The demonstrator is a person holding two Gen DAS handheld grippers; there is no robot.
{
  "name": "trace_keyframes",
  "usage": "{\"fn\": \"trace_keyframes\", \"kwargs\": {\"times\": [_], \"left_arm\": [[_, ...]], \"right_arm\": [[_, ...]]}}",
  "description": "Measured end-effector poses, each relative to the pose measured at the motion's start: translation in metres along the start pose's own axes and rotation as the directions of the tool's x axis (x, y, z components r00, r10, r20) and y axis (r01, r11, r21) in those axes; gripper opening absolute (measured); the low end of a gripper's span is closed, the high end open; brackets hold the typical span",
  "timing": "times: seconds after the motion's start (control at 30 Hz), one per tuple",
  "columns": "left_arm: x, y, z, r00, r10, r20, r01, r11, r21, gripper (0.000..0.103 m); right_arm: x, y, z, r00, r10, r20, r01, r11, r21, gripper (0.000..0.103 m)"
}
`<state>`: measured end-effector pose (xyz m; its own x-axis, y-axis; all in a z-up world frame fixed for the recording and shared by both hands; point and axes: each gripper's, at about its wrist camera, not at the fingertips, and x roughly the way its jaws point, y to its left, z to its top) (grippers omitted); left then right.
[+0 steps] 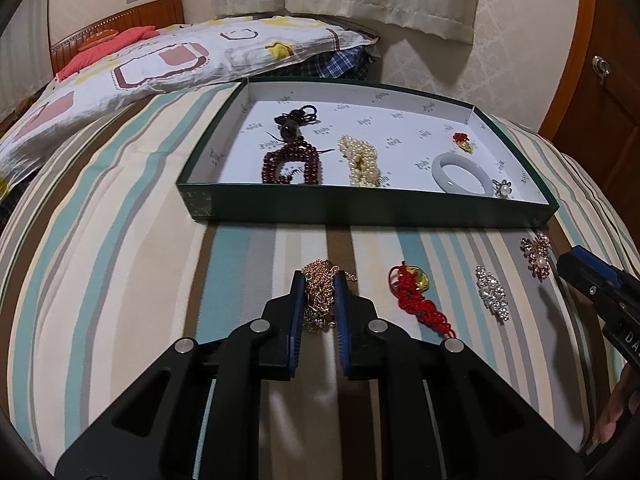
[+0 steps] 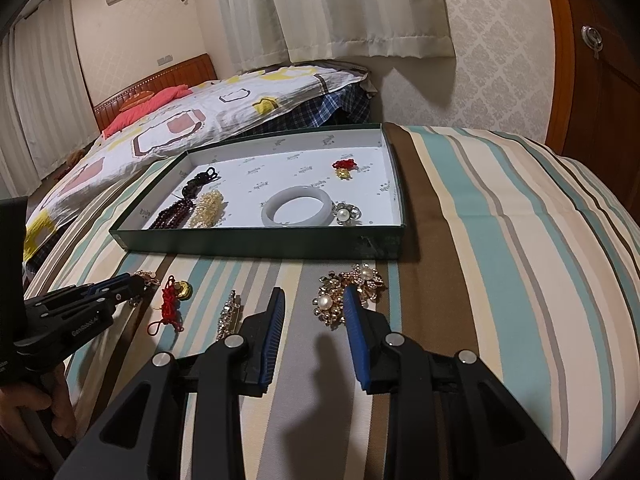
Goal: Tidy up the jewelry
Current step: 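Grasp gold chain with left tool while right tool approaches silver rhinestone brooch, then lift gold chain with left tool while right tool grasps silver rhinestone brooch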
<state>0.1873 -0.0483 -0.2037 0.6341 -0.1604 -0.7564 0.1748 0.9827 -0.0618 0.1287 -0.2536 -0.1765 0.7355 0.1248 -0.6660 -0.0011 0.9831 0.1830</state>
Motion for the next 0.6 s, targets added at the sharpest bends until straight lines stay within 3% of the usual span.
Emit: {"fn": "trace_keyframes", "kwargs": {"times": [0.6], "left_arm": [[-0.015,0.042,-0.003,0.998,0.064,0.014,-0.063,0.996,-0.061,0.015]], "right_arm": [[0.021,0.043,0.0,0.996,0.069,-0.056,-0.073,0.995,-0.075,0.031]]}}
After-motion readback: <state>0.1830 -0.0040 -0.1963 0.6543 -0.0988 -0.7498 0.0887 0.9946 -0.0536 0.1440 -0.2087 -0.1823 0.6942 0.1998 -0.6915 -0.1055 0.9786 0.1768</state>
